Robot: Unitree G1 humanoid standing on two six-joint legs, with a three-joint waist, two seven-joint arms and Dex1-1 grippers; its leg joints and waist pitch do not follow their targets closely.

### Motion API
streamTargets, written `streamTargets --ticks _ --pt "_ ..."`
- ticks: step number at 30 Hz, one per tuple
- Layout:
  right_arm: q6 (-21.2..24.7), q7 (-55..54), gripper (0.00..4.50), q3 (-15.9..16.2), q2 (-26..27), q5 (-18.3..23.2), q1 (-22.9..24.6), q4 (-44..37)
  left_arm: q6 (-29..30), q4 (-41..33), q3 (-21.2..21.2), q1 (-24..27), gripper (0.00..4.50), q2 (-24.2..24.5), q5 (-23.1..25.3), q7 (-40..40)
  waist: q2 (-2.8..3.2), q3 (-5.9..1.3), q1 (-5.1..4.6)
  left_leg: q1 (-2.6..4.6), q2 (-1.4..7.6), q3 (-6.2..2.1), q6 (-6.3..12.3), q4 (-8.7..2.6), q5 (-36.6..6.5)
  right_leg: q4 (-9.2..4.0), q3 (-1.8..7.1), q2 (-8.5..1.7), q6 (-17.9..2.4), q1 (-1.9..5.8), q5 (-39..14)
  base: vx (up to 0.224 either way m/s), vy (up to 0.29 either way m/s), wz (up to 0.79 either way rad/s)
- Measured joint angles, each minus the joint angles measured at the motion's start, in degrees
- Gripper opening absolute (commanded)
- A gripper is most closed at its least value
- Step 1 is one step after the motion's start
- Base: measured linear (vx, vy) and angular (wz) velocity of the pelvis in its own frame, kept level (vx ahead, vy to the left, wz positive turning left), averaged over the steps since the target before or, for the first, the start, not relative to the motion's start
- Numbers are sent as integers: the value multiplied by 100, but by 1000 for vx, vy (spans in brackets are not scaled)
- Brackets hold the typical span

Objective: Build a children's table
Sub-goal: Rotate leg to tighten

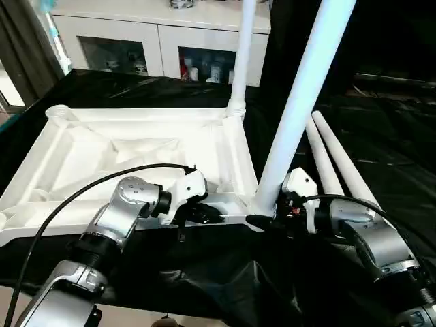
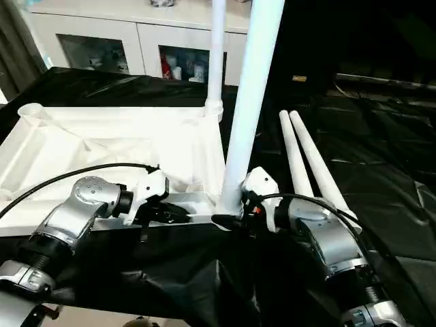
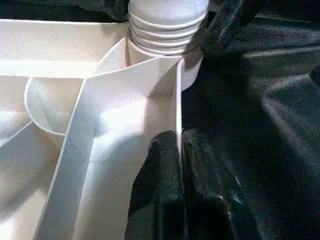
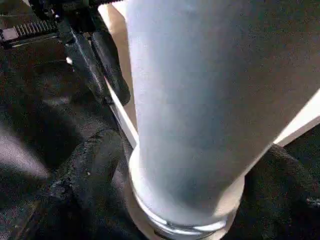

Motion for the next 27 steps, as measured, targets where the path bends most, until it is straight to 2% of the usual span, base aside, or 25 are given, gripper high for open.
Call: streamTargets --ticks 2,10,16,19,22,25,27 --pt "25 -36 364 -42 62 46 0 51 10 -1 4 0 0 0 0 0 1 0 -1 0 0 0 0 0 0 0 0 0 0 0 0 0 0 0" --pt "140 -110 286 -156 179 105 35 77 71 -3 7 -4 0 0 -13 -10 2 -1 1 0 0 0 0 1 0 1 0 0 -1 0 0 0 0 0" --pt "166 -823 274 -338 523 59 116 197 66 233 25 -132 0 -210 136 492 -10 -9 -1 14 -1 0 -1 8 0 6 2 -1 -10 11 9 0 0 0" --pt "112 -1529 272 -514 840 -111 63 447 120 495 37 -260 0 -483 280 1023 -16 -19 -10 52 -4 0 -3 6 -1 -4 7 -2 4 42 11 0 0 0" --pt "93 -2837 272 -906 1430 -291 -187 958 366 912 66 -521 0 -1000 485 1935 -13 -21 -23 106 -11 -1 -3 -3 -2 -14 8 -8 16 89 6 0 0 0" --pt "121 -4426 272 -1304 1985 -438 -719 1625 534 1514 115 -898 0 -1621 601 2994 21 -15 -25 109 -31 -6 -3 -11 -2 -31 8 -23 16 94 6 0 0 0" --pt "93 -4898 272 -1420 2098 -485 -853 1812 550 1714 115 -995 0 -1854 608 3323 29 -19 -20 111 -76 -6 -2 -38 -3 -32 7 -63 18 94 7 0 0 0"
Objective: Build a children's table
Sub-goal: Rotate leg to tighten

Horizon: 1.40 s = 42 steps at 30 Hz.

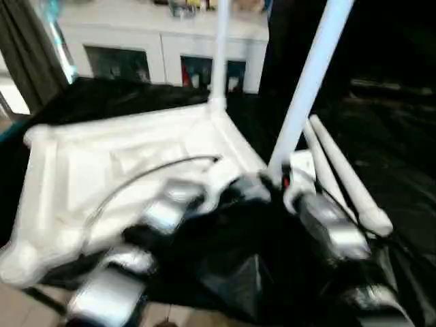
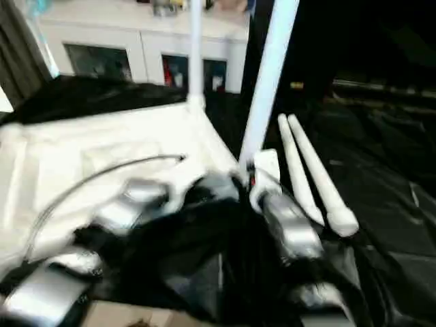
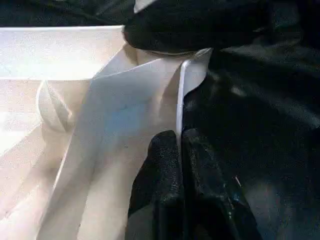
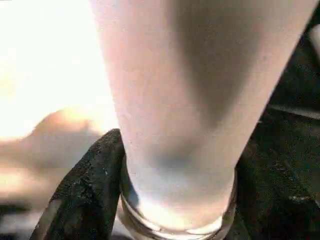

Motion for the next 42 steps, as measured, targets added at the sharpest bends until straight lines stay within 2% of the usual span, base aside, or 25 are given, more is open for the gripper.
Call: streamTargets --ticks 4,5,7,9,12,16,19,20,22,24,26,28,31,32,35,36,37,40,42 --pt "-217 -386 272 -152 165 -85 -139 246 -261 346 5 -177 0 -112 78 124 16 -8 9 -23 -19 0 4 -3 2 -6 -1 -19 19 -4 12 0 0 0" --pt "-258 -420 307 -170 182 -92 -142 264 -313 384 4 -195 0 -121 104 128 16 -8 14 -26 -19 0 4 -2 2 -6 -1 -20 25 -5 15 0 0 0" --pt "-339 -439 342 -199 195 -110 -174 324 -499 601 -7 -309 0 -118 113 129 23 -5 21 -28 -19 0 4 -4 2 -6 -1 -20 33 -5 20 0 0 0" --pt "-356 -444 351 -182 317 -125 -165 325 -685 791 12 -400 0 -48 145 309 28 -3 0 -33 -13 -1 4 -10 2 -3 -3 -15 33 -18 20 0 0 0" --pt "-433 -444 376 -21 358 -186 -54 190 -905 980 43 -530 0 13 201 455 43 3 -27 -82 -11 -7 4 -13 4 3 -6 -9 17 -73 40 0 0 0" --pt "-135 -261 376 219 208 -261 426 -714 -1247 1355 74 -746 0 18 226 719 85 18 7 -143 -4 -10 32 6 22 3 -14 -6 27 -115 33 0 0 0" --pt "85 -167 376 263 174 -249 626 -1035 -1367 1456 174 -804 0 15 226 866 87 23 9 -187 -7 -8 50 25 24 0 -11 -10 27 -148 33 0 0 0" --pt "216 -99 385 263 111 -231 798 -1331 -1424 1462 267 -817 45 -2 191 871 76 30 18 -226 -7 -8 66 36 28 3 -11 -12 29 -180 34 0 0 0" --pt "386 -3 385 271 17 -230 1047 -1694 -1525 1455 480 -816 57 12 20 897 48 48 25 -250 -5 -7 98 51 35 8 -12 -12 31 -200 36 0 0 0" --pt "480 35 385 271 -35 -231 1104 -1728 -1675 1251 688 -838 63 48 -151 1031 23 63 15 -253 0 -7 98 56 35 9 -14 -11 31 -203 36 0 0 0" --pt "531 36 385 287 6 -233 1101 -1735 -1645 707 849 -816 91 239 -239 1360 24 63 -10 -245 1 -5 97 56 34 17 -11 -11 30 -202 37 0 0 0" --pt "536 33 385 380 87 -241 1066 -1690 -1412 -69 1063 -650 99 574 -244 1675 28 60 -38 -233 6 -5 68 54 18 28 -9 -6 28 -199 35 0 0 0" --pt "570 34 385 482 177 -254 1019 -1652 -1019 -1188 1411 -21 123 1044 -149 1960 36 57 -40 -225 9 -4 64 49 18 27 -10 -5 27 -195 34 0 0 0" --pt "575 34 385 494 205 -254 1021 -1649 -909 -1402 1524 189 140 1172 -96 2025 37 57 -38 -226 9 -5 63 50 19 27 -9 -4 27 -194 34 0 0 0" --pt "581 39 385 554 234 -274 991 -1593 -501 -1843 1847 710 144 1540 123 2244 36 61 -4 -239 8 -5 61 55 19 21 -11 -5 28 -194 34 0 0 0" --pt "581 40 385 569 244 -279 989 -1586 -425 -1909 1939 787 176 1624 171 2291 35 61 20 -242 8 -6 61 57 20 21 -12 -5 28 -194 34 0 0 0" --pt "581 46 385 606 277 -284 945 -1532 -319 -2083 2030 920 176 1755 234 2369 35 61 27 -243 8 -5 60 59 20 20 -11 -6 29 -194 35 0 0 0" --pt "578 50 385 653 366 -285 774 -1368 123 -2723 2254 1358 184 2126 458 2641 23 61 -2 -238 8 -5 58 58 21 23 -11 -6 31 -192 37 0 0 0" --pt "571 45 385 648 369 -285 729 -1307 351 -3094 2375 1634 211 2262 550 2795 14 59 2 -233 9 -6 57 57 21 26 -11 -6 32 -190 36 0 0 0"
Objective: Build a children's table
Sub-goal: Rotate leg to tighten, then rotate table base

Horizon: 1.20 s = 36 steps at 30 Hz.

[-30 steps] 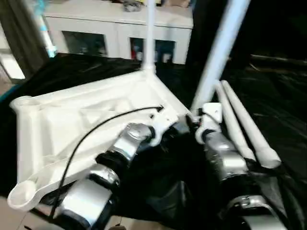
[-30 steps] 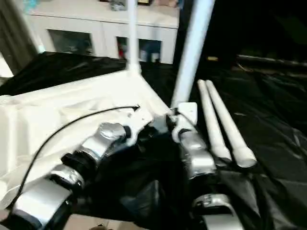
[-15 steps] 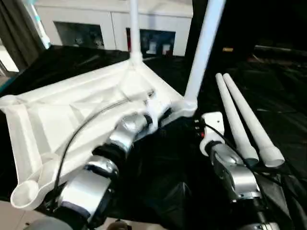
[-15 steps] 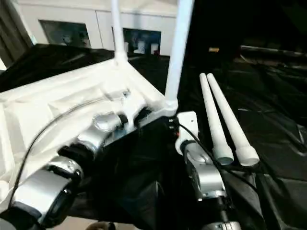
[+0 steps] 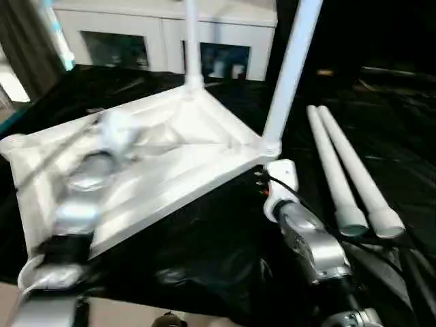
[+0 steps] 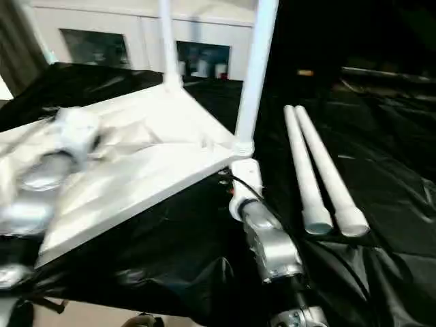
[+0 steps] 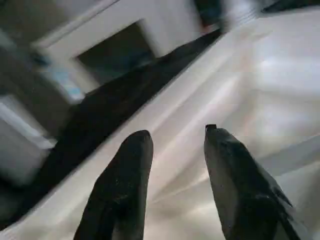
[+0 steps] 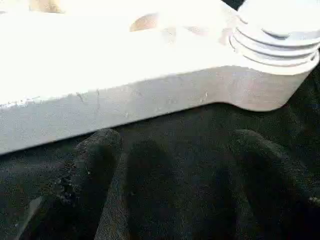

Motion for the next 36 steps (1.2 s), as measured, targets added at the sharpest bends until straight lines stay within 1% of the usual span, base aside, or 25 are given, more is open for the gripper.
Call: streamTargets --ticks 2,4,5,6,7,8,10,11,12,13,14,17,19,22,23,25,26,27,28,29,30,31,32,35,36 --pt "-7 12 385 3 7 -3 -86 138 256 -400 175 337 225 85 164 186 -6 1 -2 0 0 0 -1 0 1 1 1 0 0 0 0 0 0 0" --pt "-13 44 385 35 11 -24 -113 225 480 -627 277 594 228 198 307 264 -20 2 9 0 0 -1 -2 0 1 2 0 1 0 0 0 0 0 0" --pt "-18 46 385 55 11 -25 -123 286 569 -690 313 667 249 232 350 279 -24 2 15 -1 0 -2 -2 0 1 2 0 1 0 0 0 0 0 0" --pt "-20 46 385 64 16 -25 -126 341 661 -740 327 736 249 263 378 277 -31 1 21 0 -1 -2 -2 0 1 2 1 0 0 1 0 0 0 0" --pt "-23 47 385 65 25 -24 -139 411 782 -774 308 816 211 325 377 208 -39 0 28 0 -2 -2 -2 0 1 2 1 0 1 2 2 0 0 0" --pt "-24 52 368 60 47 -23 -163 471 877 -776 254 902 192 417 344 62 -45 -2 25 2 -2 -2 -2 0 1 3 2 0 1 2 3 0 0 0" --pt "-25 64 350 48 59 -18 -186 545 1053 -765 121 1033 199 477 238 -263 -61 -3 33 1 -2 -2 -3 1 2 3 2 0 1 2 5 0 0 0" --pt "-26 78 344 49 63 -17 -201 571 1107 -753 27 1064 171 494 153 -452 -72 -6 44 2 -2 -2 -4 1 2 5 2 0 1 2 5 0 0 0" --pt "-26 105 344 49 72 -16 -227 587 1143 -744 -64 1087 171 494 89 -617 -84 -5 46 3 -2 -2 -5 1 3 8 2 0 1 2 6 0 0 0" --pt "-29 128 332 50 99 -17 -310 670 1205 -698 -208 1089 152 506 1 -910 -96 -6 41 5 -2 -2 -8 1 5 11 3 0 0 1 9 0 0 0" --pt "-36 149 317 51 117 -17 -377 738 1211 -695 -253 1069 145 528 -10 -1045 -104 -9 37 6 -2 -3 -11 1 7 12 2 0 -1 1 11 0 0 0" --pt "-110 165 305 54 126 -18 -592 1005 1237 -533 -508 883 137 726 -71 -1675 -118 -19 47 15 -3 -3 -16 1 9 17 4 0 -1 5 13 0 0 0" --pt "-197 162 287 50 132 -18 -793 1267 1254 -357 -710 704 110 928 -77 -2103 -122 -21 41 19 -4 -3 -19 1 11 20 5 -1 -1 8 19 0 0 0" --pt "-282 169 257 11 145 -20 -1016 1547 1360 -311 -961 588 84 1118 -170 -2717 -129 -26 17 22 -6 -2 -24 1 14 20 8 -2 -4 8 25 0 0 0" --pt "-308 171 257 -4 143 -20 -1068 1626 1407 -324 -998 569 84 1151 -237 -2872 -133 -28 15 22 -5 -1 -24 1 15 20 8 -2 -5 8 25 0 0 0" --pt "-379 180 236 -25 139 -23 -1126 1767 1438 -412 -1115 557 61 1226 -389 -3282 -141 -33 20 20 -5 -2 -25 1 15 18 7 -2 -5 7 24 0 0 0" --pt "-404 188 236 -34 138 -23 -1147 1826 1450 -470 -1173 561 61 1247 -465 -3454 -142 -33 22 20 -5 -1 -25 1 15 16 8 -2 -5 8 24 0 0 0" --pt "-417 191 226 -50 130 -27 -1197 1926 1456 -546 -1253 577 56 1315 -581 -3739 -148 -31 16 19 -5 0 -25 1 16 16 8 -2 -5 6 25 0 0 0" --pt "-435 203 206 -63 102 -28 -1233 2001 1453 -687 -1346 589 32 1412 -757 -4156 -160 -28 16 17 -5 0 -25 1 16 15 7 -2 -5 4 25 0 0 0" --pt "-461 209 206 -90 53 -34 -1268 2077 1453 -782 -1431 610 32 1439 -873 -4444 -161 -29 16 17 -5 1 -25 2 16 14 8 -2 -5 5 24 0 0 0" --pt "-487 211 206 -126 20 -43 -1297 2130 1453 -878 -1519 627 32 1458 -993 -4700 -161 -29 10 16 -5 3 -25 4 16 13 8 -2 -5 5 24 0 0 0" --pt "-520 214 189 -150 13 -52 -1317 2172 1401 -937 -1633 644 17 1445 -1119 -4956 -159 -28 5 17 -5 3 -25 4 16 13 8 -2 -5 4 24 0 0 0" --pt "-552 218 189 -153 14 -52 -1342 2223 1322 -937 -1711 641 17 1418 -1173 -5118 -152 -24 -8 17 -3 3 -26 4 17 15 9 0 -5 2 24 0 0 0" --pt "-641 218 163 -169 0 -55 -1371 2337 1027 -772 -2000 431 1 1186 -1203 -5391 -138 -17 -22 20 1 1 -30 4 19 30 9 5 -5 -3 25 0 0 0" --pt "-652 216 155 -177 -11 -58 -1373 2339 922 -591 -2072 301 0 1075 -1178 -5403 -135 -15 -18 21 0 1 -32 4 20 38 10 4 -6 -3 24 0 0 0"
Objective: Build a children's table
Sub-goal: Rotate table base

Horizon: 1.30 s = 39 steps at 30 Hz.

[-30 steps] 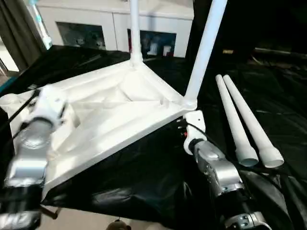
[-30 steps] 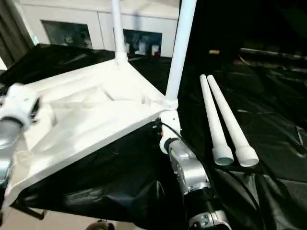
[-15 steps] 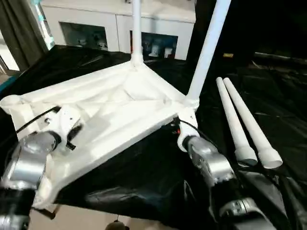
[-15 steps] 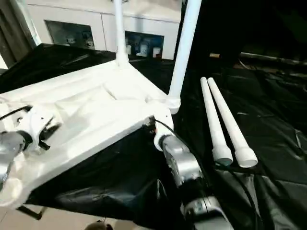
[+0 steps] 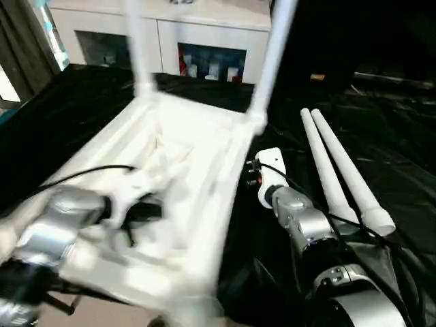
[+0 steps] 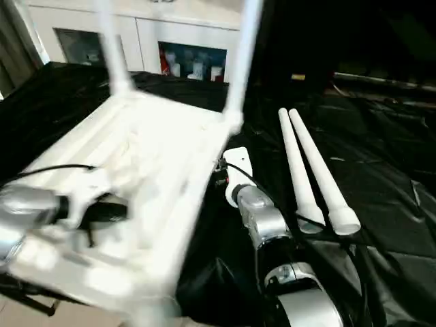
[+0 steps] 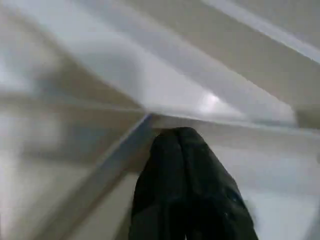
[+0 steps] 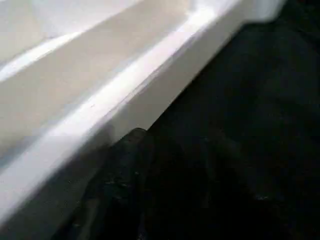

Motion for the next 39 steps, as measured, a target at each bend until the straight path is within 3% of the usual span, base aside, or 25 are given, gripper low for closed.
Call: streamTargets --ticks 2,6,11,16,21,25,28,30,34,39 --pt "-23 -17 132 -46 -33 -6 -30 11 -328 619 -155 -424 0 -271 184 91 35 17 9 4 0 -4 -9 2 6 12 0 0 -7 0 5 0 0 0" --pt "-62 -51 132 -50 -58 -16 -40 -26 -1004 1898 -427 -1267 0 -722 655 858 111 49 14 11 2 -12 -25 4 15 31 -3 0 -22 0 29 0 0 0" --pt "-89 -60 132 -41 -116 -18 177 -212 -1683 3074 -644 -2102 0 -843 1273 2071 187 60 2 10 0 -21 -27 5 16 33 -5 3 -32 -3 53 0 0 0" --pt "-89 -123 132 -121 -221 -17 194 -388 -2095 3941 -672 -2537 0 -863 1667 2891 208 53 9 4 2 -24 -27 6 17 29 -7 5 -31 -5 53 0 0 0" --pt "-31 -212 132 -219 -225 0 288 -734 -2390 4580 -634 -2770 0 -916 1756 3797 206 53 22 -12 3 -24 -26 28 17 19 -6 5 -27 -7 51 0 0 0" --pt "327 -385 124 -218 -267 -19 397 -1233 -2506 4681 -468 -2742 45 -950 1727 3963 205 52 29 -23 2 -24 -23 39 18 10 -5 5 -26 -6 49 0 0 0" --pt "775 -551 124 -195 -387 -176 477 -1748 -2550 4529 -174 -2614 66 -961 1493 3960 206 53 38 -23 3 -24 -23 38 18 8 -6 4 -25 -6 49 0 0 0" --pt "975 -551 153 -212 -514 -196 487 -1938 -2496 4259 11 -2429 79 -961 1277 3913 206 53 39 -22 3 -23 -23 38 18 9 -5 3 -25 -6 49 0 0 0" --pt "1791 -560 180 -463 -1015 -168 393 -2339 -1526 1825 649 -1252 109 -1062 -37 3118 202 53 52 -22 4 -16 -23 37 18 10 -3 1 -27 -6 46 0 0 0" --pt "2763 -634 206 -742 -1431 -216 -56 -2409 -592 -414 280 -366 140 -626 -1269 1666 204 53 24 -8 5 -13 -24 32 18 34 0 2 -25 -13 40 0 0 0"
